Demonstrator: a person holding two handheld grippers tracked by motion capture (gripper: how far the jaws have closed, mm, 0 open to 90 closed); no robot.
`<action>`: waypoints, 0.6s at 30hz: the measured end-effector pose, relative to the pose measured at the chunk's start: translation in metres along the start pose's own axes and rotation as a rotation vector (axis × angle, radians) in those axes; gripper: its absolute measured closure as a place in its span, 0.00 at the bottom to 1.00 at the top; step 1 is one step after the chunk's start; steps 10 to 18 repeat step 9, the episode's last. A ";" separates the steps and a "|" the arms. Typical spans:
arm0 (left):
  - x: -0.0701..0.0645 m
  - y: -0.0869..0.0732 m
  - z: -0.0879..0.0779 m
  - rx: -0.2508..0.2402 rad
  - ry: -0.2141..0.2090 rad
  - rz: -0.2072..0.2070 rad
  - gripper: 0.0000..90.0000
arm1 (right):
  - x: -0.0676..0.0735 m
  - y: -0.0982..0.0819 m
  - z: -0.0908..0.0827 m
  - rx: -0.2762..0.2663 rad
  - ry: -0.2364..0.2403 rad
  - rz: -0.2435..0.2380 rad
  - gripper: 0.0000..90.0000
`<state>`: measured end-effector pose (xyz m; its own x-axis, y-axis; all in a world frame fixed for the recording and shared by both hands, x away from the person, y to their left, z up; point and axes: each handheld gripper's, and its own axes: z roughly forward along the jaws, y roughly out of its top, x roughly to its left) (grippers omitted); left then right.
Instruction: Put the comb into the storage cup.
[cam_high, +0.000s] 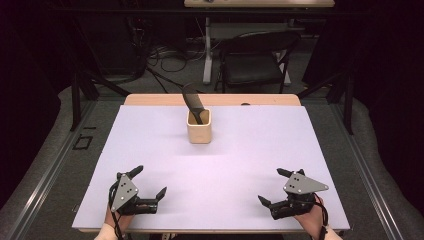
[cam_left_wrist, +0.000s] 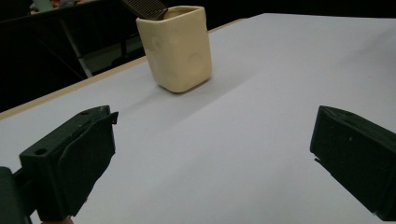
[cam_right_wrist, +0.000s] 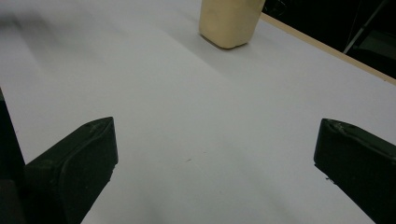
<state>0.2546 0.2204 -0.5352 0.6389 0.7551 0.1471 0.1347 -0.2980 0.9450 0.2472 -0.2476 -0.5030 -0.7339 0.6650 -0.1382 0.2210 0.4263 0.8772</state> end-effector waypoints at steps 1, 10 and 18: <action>0.000 0.000 0.000 -0.001 0.000 -0.001 0.00 | 0.000 0.000 0.000 0.000 0.000 -0.001 0.00; 0.000 0.000 0.000 0.002 0.003 0.000 0.00 | -0.001 0.000 -0.002 -0.004 -0.003 -0.001 0.00; 0.000 0.000 0.000 0.002 0.003 0.000 0.00 | -0.001 0.000 -0.002 -0.004 -0.003 -0.001 0.00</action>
